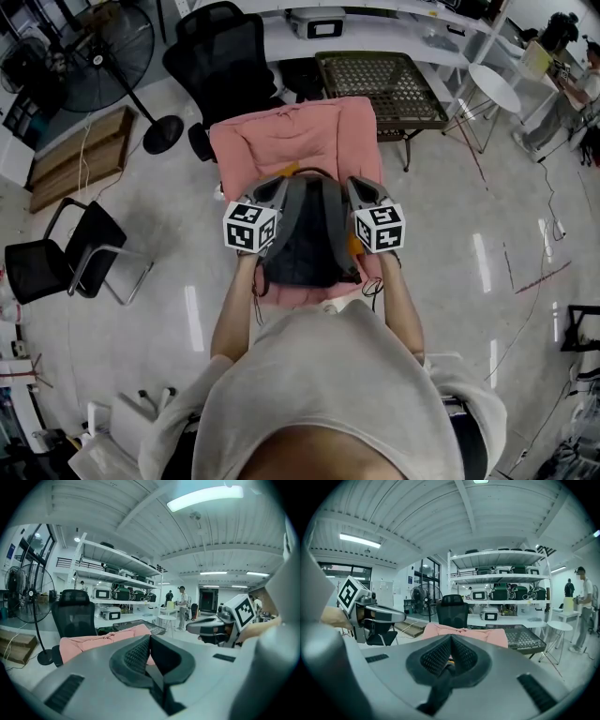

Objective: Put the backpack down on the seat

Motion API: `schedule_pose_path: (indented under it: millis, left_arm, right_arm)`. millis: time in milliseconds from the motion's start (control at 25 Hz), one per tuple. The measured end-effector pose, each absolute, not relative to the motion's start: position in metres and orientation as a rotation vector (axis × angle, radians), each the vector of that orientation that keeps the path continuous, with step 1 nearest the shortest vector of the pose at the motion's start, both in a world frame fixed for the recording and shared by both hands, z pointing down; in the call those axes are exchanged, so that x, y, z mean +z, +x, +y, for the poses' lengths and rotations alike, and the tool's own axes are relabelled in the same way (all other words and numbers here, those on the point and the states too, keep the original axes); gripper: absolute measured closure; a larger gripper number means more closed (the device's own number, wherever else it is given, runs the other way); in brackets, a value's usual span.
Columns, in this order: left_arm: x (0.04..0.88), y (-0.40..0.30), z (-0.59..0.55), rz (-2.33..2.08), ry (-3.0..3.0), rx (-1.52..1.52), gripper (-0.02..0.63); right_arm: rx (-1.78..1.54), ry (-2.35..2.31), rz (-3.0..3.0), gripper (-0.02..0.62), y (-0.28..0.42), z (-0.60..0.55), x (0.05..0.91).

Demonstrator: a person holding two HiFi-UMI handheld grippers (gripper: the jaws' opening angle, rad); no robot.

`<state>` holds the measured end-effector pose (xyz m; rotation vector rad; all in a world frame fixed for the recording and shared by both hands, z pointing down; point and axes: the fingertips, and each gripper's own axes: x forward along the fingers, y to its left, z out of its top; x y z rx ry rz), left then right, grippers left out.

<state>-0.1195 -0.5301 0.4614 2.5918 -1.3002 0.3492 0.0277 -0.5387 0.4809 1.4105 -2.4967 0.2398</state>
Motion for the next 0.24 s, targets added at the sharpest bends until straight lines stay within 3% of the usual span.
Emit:
schedule_pose_path:
  millis: [240]
  left_arm:
    - [0.4599,-0.1184,-0.5307,-1.291,2.594,0.351,0.594]
  right_arm:
    - [0.239,1.397,-2.498,0.598,0.0238,-0.5396,0.4786]
